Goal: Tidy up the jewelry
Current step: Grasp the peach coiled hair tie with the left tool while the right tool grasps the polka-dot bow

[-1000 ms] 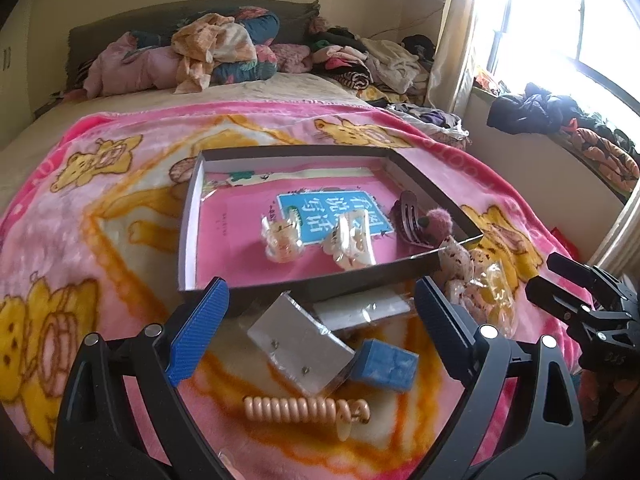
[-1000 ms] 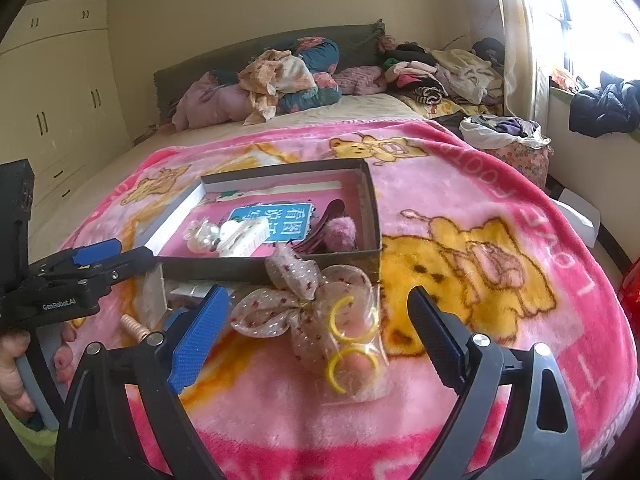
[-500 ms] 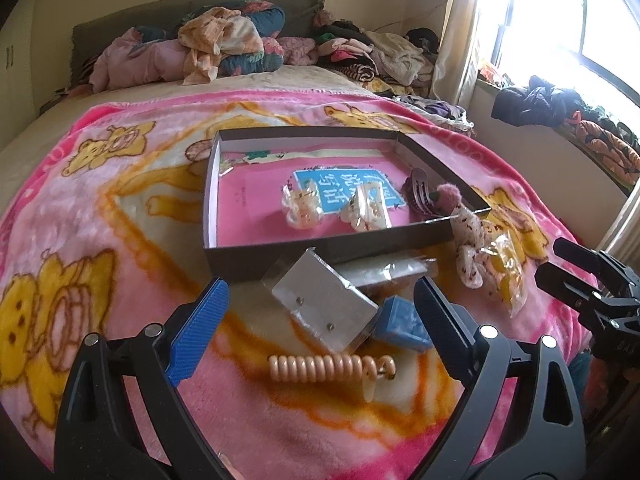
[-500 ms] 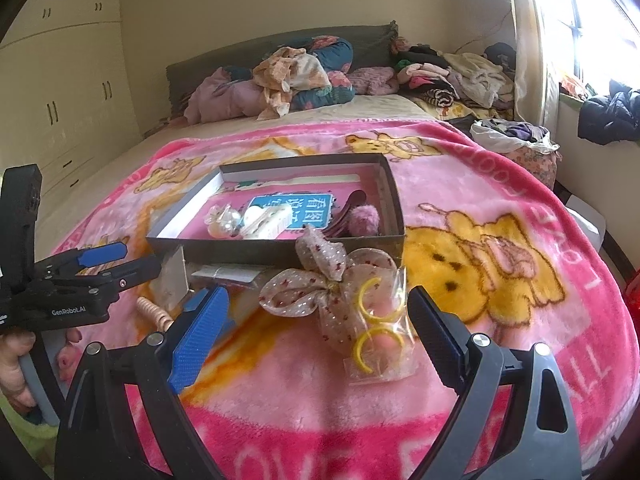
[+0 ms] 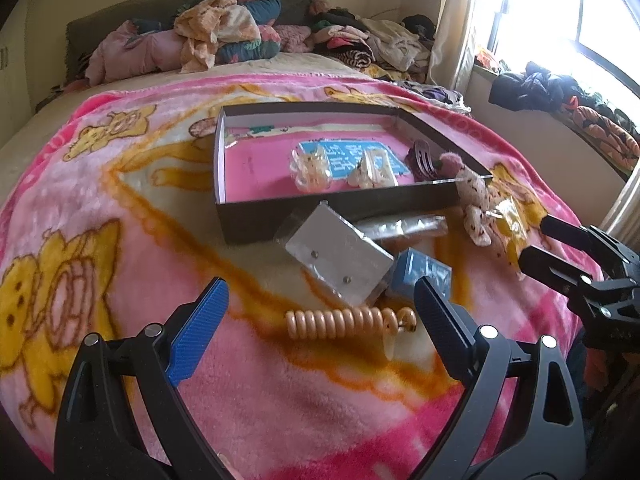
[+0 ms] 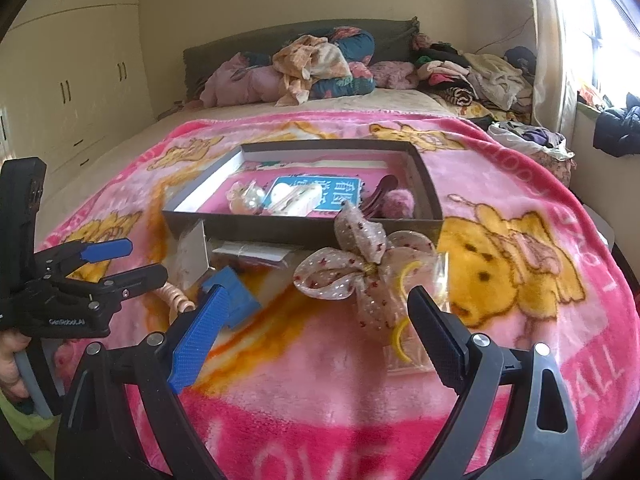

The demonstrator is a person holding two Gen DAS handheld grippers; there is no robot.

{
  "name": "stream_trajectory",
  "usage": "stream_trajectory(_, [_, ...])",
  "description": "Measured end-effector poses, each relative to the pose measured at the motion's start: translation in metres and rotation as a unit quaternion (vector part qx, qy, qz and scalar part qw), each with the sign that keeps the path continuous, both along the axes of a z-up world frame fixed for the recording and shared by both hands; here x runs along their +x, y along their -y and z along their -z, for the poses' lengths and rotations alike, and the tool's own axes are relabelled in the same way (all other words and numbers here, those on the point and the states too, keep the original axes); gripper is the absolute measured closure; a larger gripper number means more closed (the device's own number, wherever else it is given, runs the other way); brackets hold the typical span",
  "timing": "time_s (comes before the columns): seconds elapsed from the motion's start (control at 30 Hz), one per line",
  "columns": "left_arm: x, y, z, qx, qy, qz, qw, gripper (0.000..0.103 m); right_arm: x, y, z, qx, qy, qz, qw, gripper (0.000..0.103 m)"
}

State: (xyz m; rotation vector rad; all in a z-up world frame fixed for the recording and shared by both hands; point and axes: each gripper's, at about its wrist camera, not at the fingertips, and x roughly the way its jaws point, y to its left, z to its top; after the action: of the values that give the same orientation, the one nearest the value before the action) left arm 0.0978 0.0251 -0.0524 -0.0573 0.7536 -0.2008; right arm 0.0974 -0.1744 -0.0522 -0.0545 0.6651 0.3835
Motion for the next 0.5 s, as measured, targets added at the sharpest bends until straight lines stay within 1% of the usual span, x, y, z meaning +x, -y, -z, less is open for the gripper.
stream_trajectory(0.2, [-0.003,0.002,0.011,0.0,-0.012,0.015,0.9998,0.018,0.01,-0.008,0.008,-0.016,-0.003,0.0,1.0,0.015])
stream_trajectory(0.27, [-0.004,0.004,0.015,0.0,-0.015,0.02,0.9997,0.018,0.013,-0.01,0.011,-0.023,-0.003,-0.001,1.0,0.017])
stream_trajectory(0.5, [0.001,0.008,0.025,-0.003,-0.026,0.027,0.9993,0.017,0.029,-0.024,0.021,-0.072,0.005,-0.008,0.997,0.024])
